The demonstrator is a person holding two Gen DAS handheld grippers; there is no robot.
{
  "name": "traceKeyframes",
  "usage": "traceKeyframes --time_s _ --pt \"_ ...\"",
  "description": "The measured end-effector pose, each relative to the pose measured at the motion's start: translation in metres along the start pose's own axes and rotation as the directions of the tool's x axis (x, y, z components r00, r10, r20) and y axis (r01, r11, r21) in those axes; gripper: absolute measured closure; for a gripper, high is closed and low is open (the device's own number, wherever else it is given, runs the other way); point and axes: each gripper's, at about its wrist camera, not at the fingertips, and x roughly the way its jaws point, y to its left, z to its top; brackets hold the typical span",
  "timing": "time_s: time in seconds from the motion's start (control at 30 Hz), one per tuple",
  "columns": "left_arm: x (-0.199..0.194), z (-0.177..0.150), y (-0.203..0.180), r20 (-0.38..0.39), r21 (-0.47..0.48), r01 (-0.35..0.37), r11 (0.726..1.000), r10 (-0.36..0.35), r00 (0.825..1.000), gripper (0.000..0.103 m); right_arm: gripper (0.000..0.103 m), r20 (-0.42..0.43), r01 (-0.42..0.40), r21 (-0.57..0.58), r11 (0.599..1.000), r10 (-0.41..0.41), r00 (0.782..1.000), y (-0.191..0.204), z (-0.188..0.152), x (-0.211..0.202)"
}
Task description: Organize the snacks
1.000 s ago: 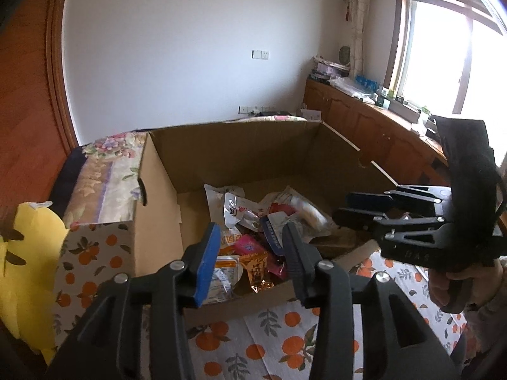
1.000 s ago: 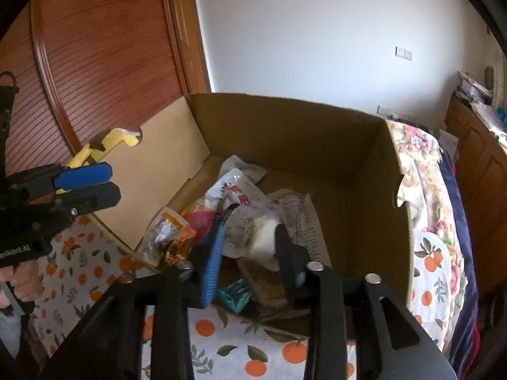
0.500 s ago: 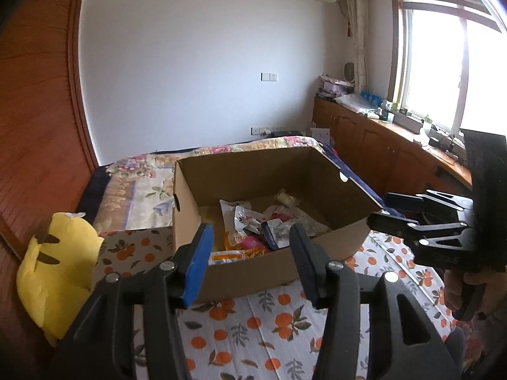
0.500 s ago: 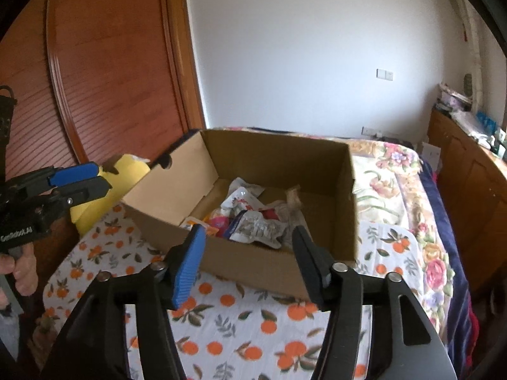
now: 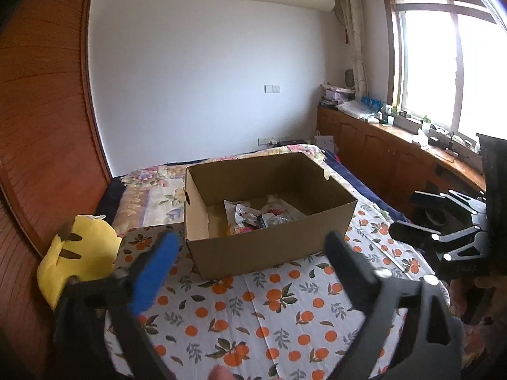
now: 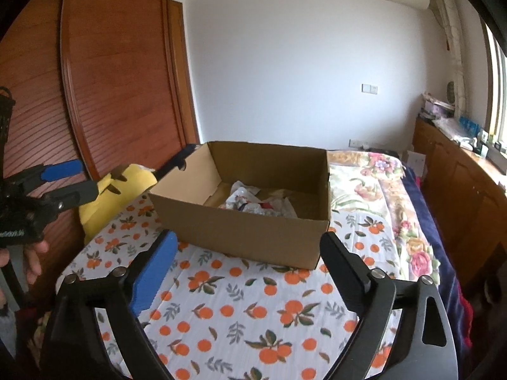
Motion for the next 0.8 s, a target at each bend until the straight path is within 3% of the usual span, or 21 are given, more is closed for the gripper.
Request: traceKeyframes --time_s 0.07,0.63,0.8 --pt "-0.009 -0.004 -0.002 0.011 -0.008 -0.002 1.0 0.002 1.0 0.003 0.0 0.005 0.005 0.004 1.0 -0.005 1.0 0.001 -0.004 -0.008" --pt "-0.093 -0.035 -0.042 0.106 0.011 0.014 1.0 -0.015 0.994 0.0 0.0 0.009 0.048 0.026 0.999 -0.048 0.999 0.02 -0.054 -0.065" --pt "-0.115 -0.047 -0.05 0.104 0.012 -0.025 1.0 0.024 0.994 0.0 0.0 0.036 0.079 0.026 0.997 -0.08 0.996 0.03 -0.064 -0.089"
